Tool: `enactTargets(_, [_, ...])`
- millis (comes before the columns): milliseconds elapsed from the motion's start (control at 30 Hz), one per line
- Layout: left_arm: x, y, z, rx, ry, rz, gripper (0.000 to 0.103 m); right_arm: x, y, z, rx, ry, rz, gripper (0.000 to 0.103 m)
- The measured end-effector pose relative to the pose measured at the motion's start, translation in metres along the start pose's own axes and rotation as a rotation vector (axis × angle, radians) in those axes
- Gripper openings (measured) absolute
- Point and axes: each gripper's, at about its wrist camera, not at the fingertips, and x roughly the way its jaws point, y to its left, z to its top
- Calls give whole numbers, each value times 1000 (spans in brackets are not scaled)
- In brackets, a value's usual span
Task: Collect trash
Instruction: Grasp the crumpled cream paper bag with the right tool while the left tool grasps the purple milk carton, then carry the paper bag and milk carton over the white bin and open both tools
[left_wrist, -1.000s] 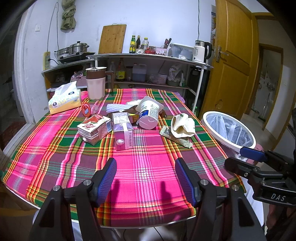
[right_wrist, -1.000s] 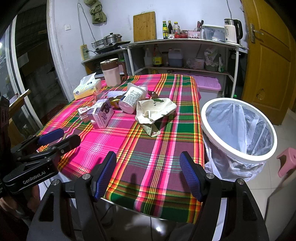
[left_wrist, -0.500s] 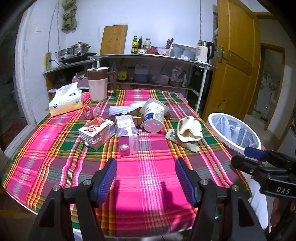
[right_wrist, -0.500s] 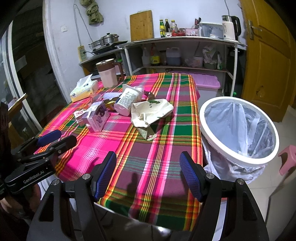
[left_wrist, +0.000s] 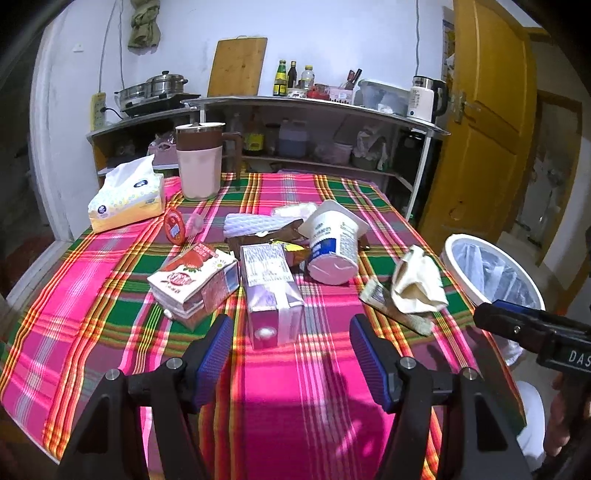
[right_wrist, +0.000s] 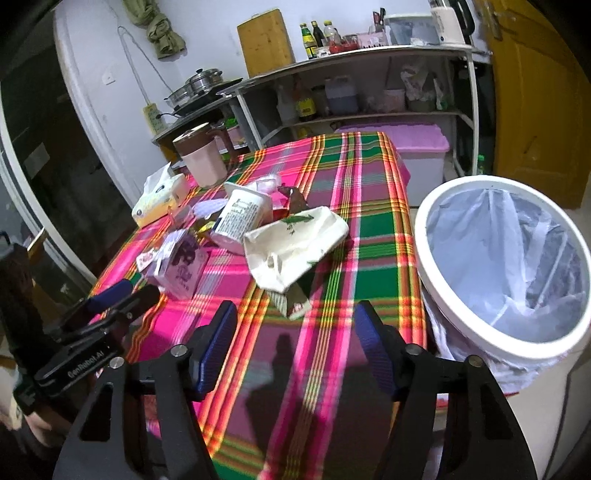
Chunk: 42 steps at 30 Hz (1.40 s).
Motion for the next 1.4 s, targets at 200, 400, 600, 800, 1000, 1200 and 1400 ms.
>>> enactTargets(200, [21, 5, 11, -11, 7, 15, 65, 27, -9, 17, 57, 33, 34, 56])
enactTargets(400, [34, 10, 16, -18, 7, 20, 65, 47, -18, 28, 123, 59, 67, 48])
enactTargets(600, [42, 8, 16, -16, 18, 13, 52, 61, -23, 33, 172, 86, 102, 31])
enactTargets(800, [45, 8, 15, -18, 25, 13, 37, 65, -29, 33, 202, 102, 111, 21])
enactTargets(1000, [38, 7, 15, -13, 9, 16, 36, 57, -23, 35, 171, 68, 101, 12])
enactTargets(1200, [22, 5, 16, -14, -17, 19, 36, 42, -13, 35, 115, 32, 82, 7])
enactTargets(1400, [4, -3, 18, -7, -40, 1, 36, 24, -13, 31, 101, 4, 64, 5])
